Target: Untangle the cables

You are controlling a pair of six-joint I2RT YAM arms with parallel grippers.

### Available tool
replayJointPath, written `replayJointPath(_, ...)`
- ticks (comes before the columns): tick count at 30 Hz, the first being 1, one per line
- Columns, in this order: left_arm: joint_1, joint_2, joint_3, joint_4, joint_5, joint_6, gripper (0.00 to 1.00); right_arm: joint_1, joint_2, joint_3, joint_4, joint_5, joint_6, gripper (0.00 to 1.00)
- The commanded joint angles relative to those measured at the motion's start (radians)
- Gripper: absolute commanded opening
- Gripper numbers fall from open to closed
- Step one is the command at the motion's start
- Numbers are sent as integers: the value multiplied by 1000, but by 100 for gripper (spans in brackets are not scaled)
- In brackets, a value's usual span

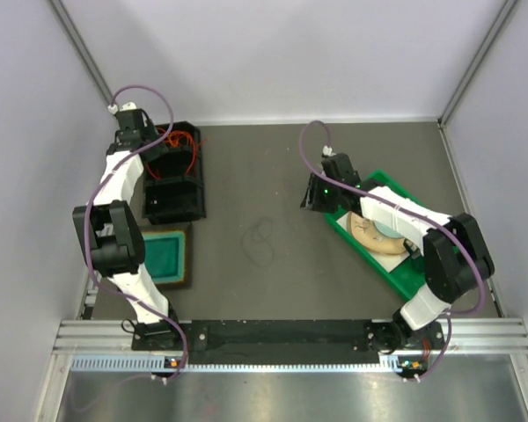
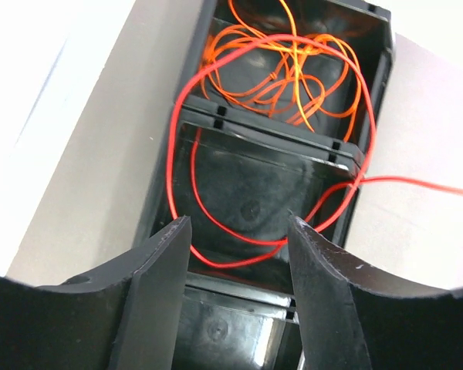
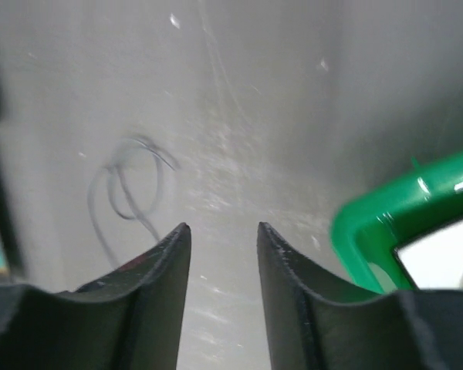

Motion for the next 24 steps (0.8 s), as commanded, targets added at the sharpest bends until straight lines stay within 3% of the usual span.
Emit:
replayJointPath(1,-2,13,17,101,-68,-1,60,38,54,147,47,-22,16,43)
replayJointPath(8,-7,216,279,53,-34,207,54,87,114,259,41,-34,13,48)
replayJointPath(17,-16,288,260,193,8,543,54,87,128,247,30,-39,15,47)
replayJointPath(20,-22,299,220,274,-8,611,55,87,132,242,30,-39,16,48)
replayJointPath(24,-22,359,289,239,-21,654,54,86,139,244,24,-40,13,47)
